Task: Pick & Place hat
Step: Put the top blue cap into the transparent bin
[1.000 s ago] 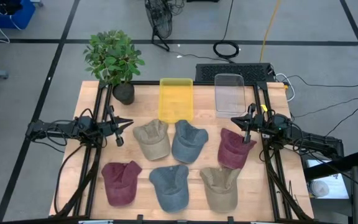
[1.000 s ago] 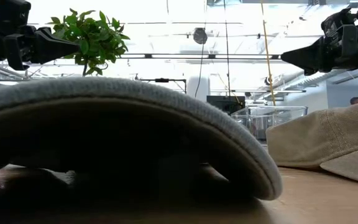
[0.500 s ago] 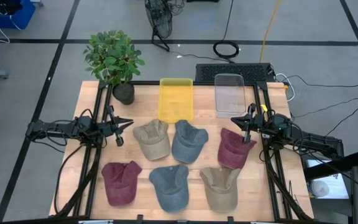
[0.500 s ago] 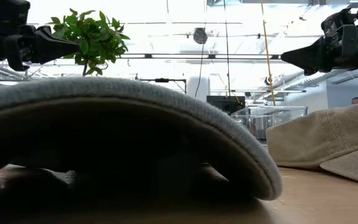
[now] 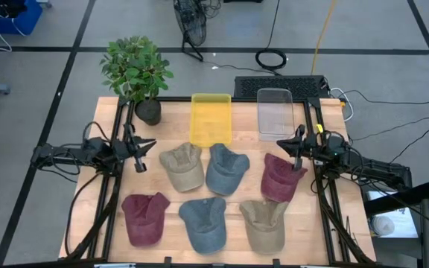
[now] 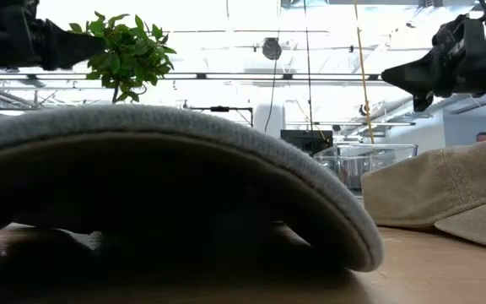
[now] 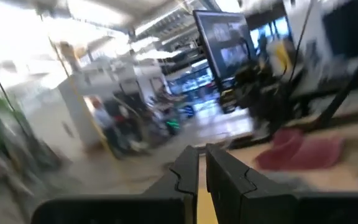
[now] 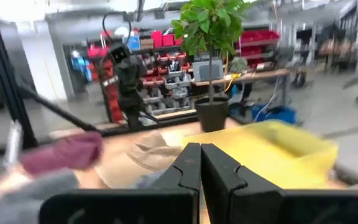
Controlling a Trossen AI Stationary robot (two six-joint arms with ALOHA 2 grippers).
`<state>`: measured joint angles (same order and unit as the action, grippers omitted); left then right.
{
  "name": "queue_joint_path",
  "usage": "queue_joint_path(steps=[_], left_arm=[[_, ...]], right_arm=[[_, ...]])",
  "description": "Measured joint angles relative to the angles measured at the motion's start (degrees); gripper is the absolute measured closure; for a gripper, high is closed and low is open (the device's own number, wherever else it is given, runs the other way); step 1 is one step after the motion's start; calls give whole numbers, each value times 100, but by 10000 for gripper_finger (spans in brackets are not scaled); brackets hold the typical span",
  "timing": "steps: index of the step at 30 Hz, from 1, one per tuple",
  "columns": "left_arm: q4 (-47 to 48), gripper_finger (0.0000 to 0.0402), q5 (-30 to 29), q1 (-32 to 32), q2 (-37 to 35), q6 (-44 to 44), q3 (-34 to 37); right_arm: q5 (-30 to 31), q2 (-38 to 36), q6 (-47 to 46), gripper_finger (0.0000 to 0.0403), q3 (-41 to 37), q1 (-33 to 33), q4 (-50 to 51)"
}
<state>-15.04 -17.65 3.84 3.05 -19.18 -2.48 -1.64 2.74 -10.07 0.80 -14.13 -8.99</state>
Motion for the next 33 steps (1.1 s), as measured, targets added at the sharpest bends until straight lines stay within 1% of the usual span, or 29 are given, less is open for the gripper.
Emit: queue_joint_path(steps=[3, 5, 11, 14, 16, 18, 21, 23, 25, 29, 33], left_arm=[[0, 366, -20, 0, -2, 1283, 0], [-1, 366, -38, 0, 0, 1770, 0], [-6, 366, -42, 0, -2, 2047, 0], [45, 366, -32, 0, 0, 2693, 0], [43, 366, 98, 0, 0, 3018, 0], [96, 366, 380, 0, 0, 3062, 0], [364, 366, 1036, 0, 0, 3229, 0], [507, 366, 1292, 4, 17, 3354, 0], [616, 366, 1310, 4, 96, 3476, 0], [643, 366, 1101, 2, 503, 3434, 0], [274, 358, 567, 1, 1062, 3161, 0]], right_arm=[[3, 2, -281, 403, 2, -2, -20], [3, 0, -296, 403, 0, 0, -98], [5, 2, -277, 403, 2, 0, -363], [5, 0, -279, 403, 0, 0, -566], [5, 0, -280, 403, 1, -2, -696], [5, 0, -377, 403, 0, 0, -746], [8, 0, -809, 403, 0, 0, -748], [8, 0, -927, 403, 0, 0, -750], [8, 2, -941, 403, 0, -2, -748], [8, 4, -1022, 403, 1, -1, -748], [11, 117, -1259, 403, 0, 0, -742]])
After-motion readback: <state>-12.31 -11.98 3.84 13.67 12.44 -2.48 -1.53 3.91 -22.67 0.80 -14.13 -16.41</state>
